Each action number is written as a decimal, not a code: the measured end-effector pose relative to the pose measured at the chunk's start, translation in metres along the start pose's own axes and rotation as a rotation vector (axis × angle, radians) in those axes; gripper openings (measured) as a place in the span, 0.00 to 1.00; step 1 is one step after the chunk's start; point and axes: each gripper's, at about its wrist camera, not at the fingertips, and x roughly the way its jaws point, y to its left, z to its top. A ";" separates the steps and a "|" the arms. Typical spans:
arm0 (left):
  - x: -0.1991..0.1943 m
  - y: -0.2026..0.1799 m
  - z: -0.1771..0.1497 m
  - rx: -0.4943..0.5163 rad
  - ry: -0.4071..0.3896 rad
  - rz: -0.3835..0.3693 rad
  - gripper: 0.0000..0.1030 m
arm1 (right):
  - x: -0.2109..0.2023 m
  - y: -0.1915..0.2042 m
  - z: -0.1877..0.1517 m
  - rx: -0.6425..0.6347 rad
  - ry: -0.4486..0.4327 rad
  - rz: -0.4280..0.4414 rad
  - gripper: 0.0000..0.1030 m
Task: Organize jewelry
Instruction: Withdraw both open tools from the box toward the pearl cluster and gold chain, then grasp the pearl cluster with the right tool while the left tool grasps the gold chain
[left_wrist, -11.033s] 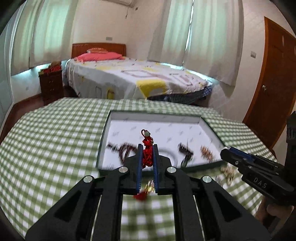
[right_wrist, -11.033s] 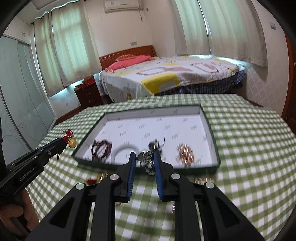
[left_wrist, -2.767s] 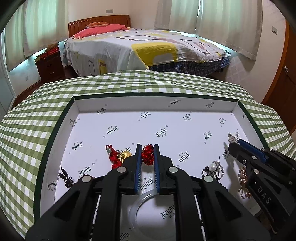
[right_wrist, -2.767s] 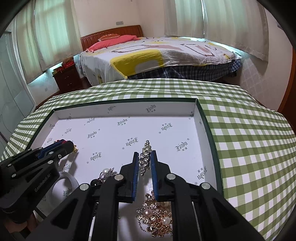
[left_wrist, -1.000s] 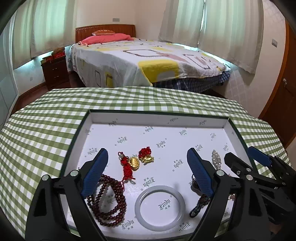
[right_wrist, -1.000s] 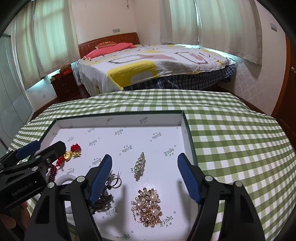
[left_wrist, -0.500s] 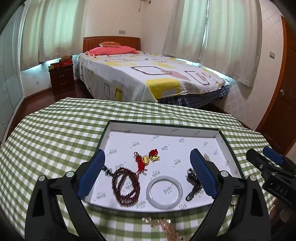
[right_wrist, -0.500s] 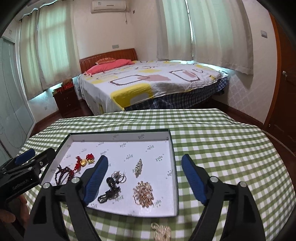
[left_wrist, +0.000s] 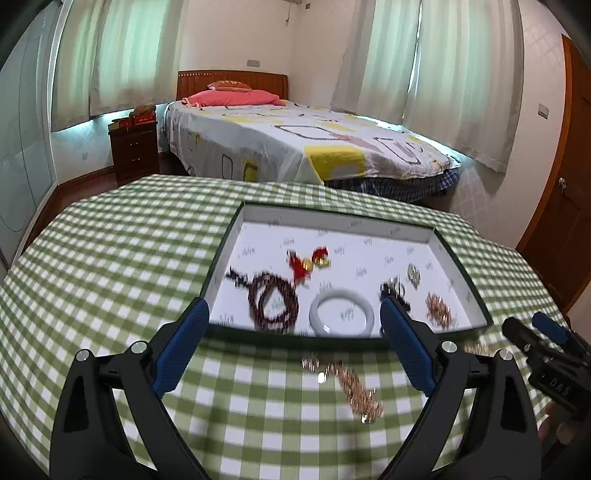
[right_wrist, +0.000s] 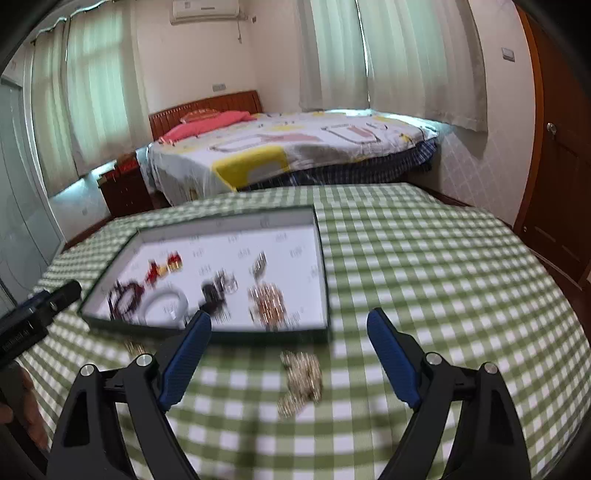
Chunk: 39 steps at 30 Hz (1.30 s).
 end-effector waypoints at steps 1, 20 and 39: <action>-0.001 0.000 -0.005 0.003 0.002 0.003 0.89 | 0.001 -0.002 -0.007 -0.002 0.011 -0.006 0.81; 0.015 -0.004 -0.043 0.025 0.083 0.028 0.89 | 0.034 -0.007 -0.031 0.036 0.147 0.029 0.58; 0.024 -0.026 -0.050 0.078 0.129 -0.002 0.89 | 0.040 -0.010 -0.031 0.056 0.182 0.055 0.24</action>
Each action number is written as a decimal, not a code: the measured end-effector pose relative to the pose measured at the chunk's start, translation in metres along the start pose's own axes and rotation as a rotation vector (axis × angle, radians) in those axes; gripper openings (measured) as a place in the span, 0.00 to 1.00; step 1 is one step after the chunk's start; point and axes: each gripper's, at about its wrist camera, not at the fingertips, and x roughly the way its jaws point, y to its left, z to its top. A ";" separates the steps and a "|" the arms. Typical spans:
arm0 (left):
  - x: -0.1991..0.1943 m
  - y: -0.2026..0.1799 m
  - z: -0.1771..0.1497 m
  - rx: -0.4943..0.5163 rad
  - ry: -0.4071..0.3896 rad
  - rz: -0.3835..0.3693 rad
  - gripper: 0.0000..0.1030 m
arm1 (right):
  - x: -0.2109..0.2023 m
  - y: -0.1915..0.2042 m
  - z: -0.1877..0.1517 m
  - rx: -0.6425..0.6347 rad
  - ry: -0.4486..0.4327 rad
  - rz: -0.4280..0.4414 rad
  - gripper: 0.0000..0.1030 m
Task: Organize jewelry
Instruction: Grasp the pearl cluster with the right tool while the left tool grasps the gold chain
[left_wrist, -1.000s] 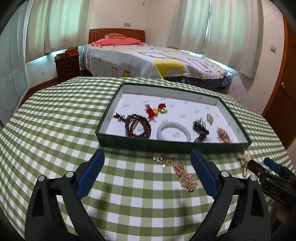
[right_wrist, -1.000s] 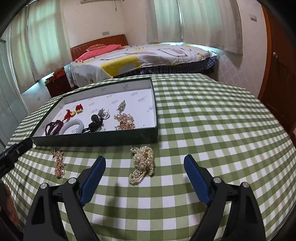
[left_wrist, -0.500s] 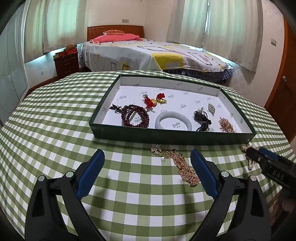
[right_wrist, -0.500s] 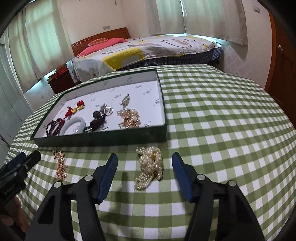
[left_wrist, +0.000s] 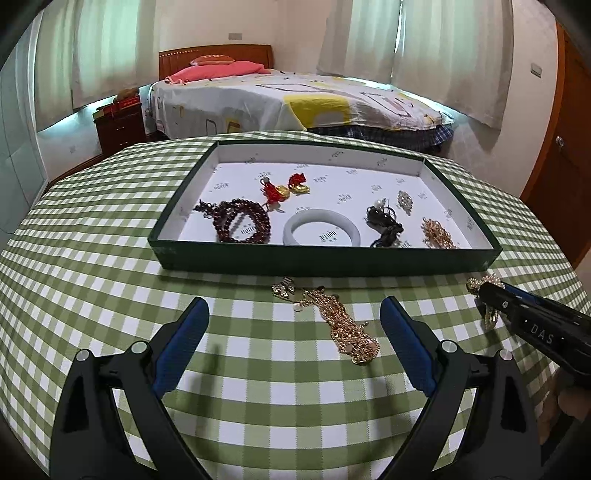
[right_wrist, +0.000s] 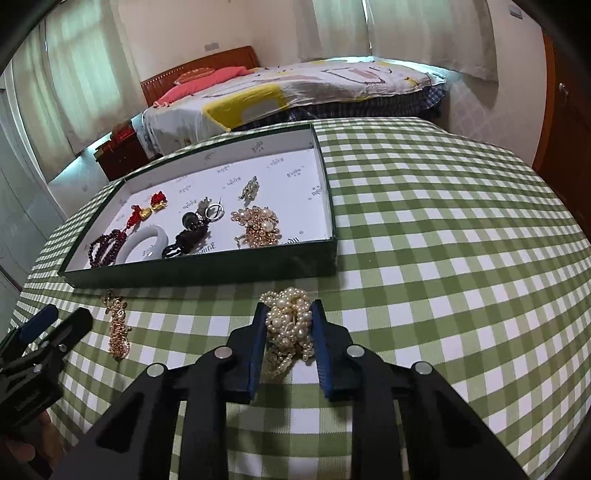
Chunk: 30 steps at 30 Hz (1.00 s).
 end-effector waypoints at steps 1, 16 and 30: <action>0.001 -0.001 0.000 0.002 0.006 -0.003 0.89 | -0.001 0.000 -0.001 0.002 0.000 0.006 0.24; 0.024 -0.022 -0.006 0.050 0.132 -0.010 0.57 | -0.006 -0.001 -0.012 0.015 -0.003 0.045 0.24; 0.023 -0.011 -0.003 0.007 0.129 -0.097 0.13 | -0.007 0.001 -0.013 0.003 -0.008 0.039 0.24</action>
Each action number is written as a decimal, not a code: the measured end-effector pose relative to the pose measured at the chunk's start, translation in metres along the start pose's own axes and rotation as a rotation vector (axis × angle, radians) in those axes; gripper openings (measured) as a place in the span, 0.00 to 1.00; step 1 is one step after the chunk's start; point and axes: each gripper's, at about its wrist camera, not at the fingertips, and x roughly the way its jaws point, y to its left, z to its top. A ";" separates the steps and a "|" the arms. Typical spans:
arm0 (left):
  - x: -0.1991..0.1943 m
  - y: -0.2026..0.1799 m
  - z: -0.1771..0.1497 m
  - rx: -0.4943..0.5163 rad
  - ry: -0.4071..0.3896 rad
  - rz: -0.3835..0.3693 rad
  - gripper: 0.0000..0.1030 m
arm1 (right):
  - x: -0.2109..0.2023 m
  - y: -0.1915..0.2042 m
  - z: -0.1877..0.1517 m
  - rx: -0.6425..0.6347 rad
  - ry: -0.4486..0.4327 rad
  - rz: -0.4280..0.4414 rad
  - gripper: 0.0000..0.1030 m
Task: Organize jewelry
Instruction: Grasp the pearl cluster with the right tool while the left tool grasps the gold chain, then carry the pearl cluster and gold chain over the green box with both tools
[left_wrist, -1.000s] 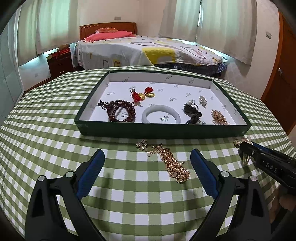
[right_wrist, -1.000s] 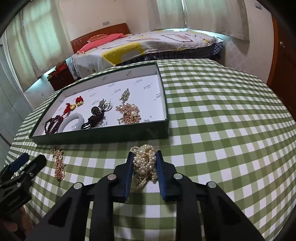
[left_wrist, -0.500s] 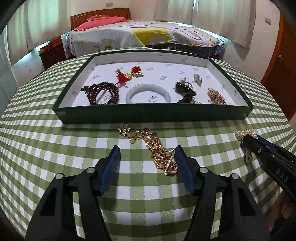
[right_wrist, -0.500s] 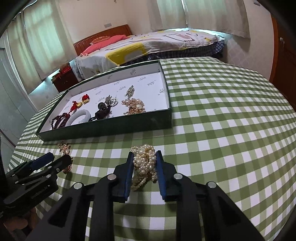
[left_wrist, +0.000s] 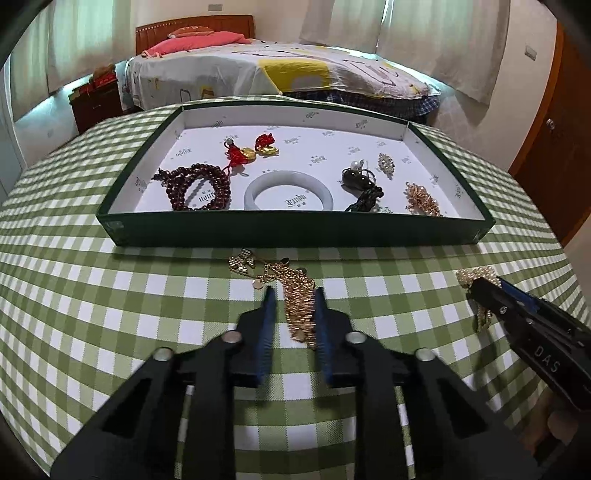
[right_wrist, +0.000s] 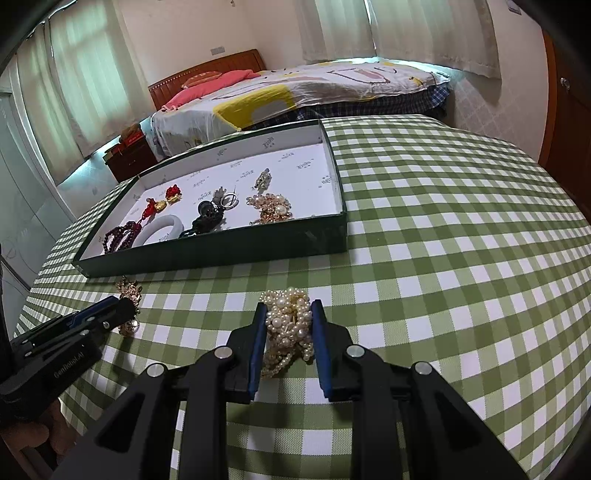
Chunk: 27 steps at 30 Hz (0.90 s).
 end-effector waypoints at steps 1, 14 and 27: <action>0.000 0.002 0.000 -0.007 0.001 -0.013 0.11 | 0.000 0.000 0.000 -0.002 0.000 -0.002 0.24; -0.017 0.005 -0.002 0.018 -0.055 -0.056 0.09 | -0.005 0.010 -0.004 -0.027 -0.030 -0.011 0.24; -0.048 0.016 0.010 0.024 -0.137 -0.046 0.09 | -0.026 0.025 0.003 -0.057 -0.091 0.006 0.24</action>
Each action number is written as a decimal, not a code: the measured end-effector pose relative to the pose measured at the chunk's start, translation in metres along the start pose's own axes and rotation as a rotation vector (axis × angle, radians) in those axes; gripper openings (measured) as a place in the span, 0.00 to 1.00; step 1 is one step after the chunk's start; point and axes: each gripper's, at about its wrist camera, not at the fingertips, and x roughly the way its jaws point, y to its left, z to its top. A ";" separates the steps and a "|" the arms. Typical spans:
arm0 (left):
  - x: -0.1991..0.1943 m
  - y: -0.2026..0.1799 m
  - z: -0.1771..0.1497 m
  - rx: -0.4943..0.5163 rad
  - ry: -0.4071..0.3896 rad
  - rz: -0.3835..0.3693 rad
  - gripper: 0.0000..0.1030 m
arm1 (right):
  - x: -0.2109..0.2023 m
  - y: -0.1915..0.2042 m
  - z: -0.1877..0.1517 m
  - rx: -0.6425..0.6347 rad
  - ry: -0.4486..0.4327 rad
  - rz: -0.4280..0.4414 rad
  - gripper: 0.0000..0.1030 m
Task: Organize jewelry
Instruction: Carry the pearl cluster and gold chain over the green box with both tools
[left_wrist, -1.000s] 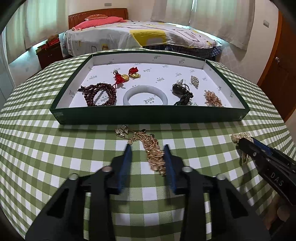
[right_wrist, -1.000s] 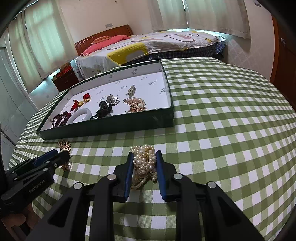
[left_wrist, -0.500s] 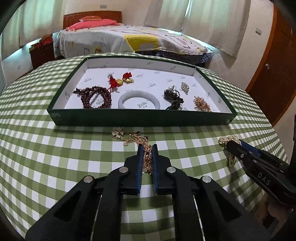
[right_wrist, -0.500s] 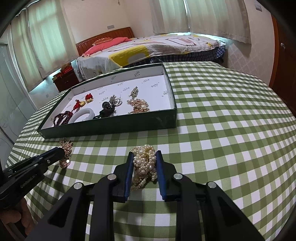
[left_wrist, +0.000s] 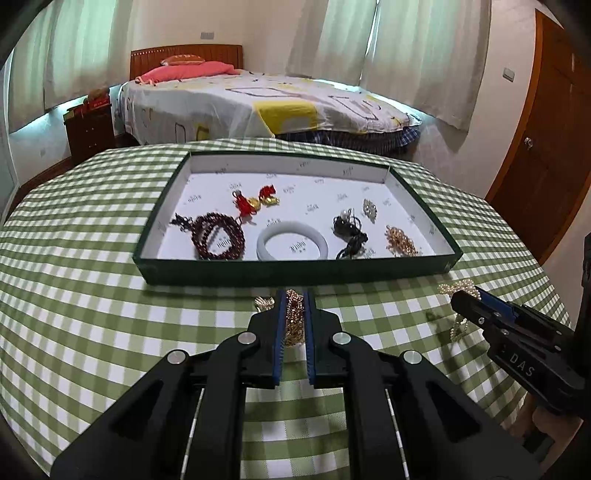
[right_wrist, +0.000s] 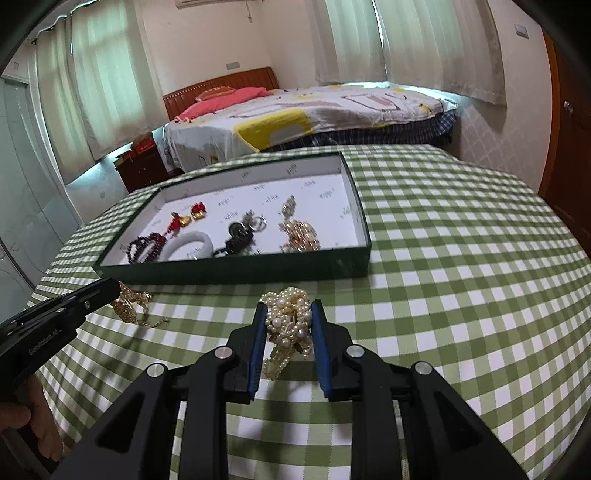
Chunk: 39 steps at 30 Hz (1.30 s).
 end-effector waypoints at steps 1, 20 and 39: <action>-0.001 0.001 0.000 0.000 -0.003 0.001 0.09 | -0.002 0.001 0.001 -0.003 -0.006 0.002 0.24; -0.047 0.000 0.036 0.009 -0.133 -0.033 0.09 | -0.036 0.024 0.034 -0.041 -0.116 0.041 0.24; -0.014 -0.019 0.116 0.051 -0.253 -0.052 0.09 | -0.009 0.042 0.121 -0.105 -0.246 0.057 0.24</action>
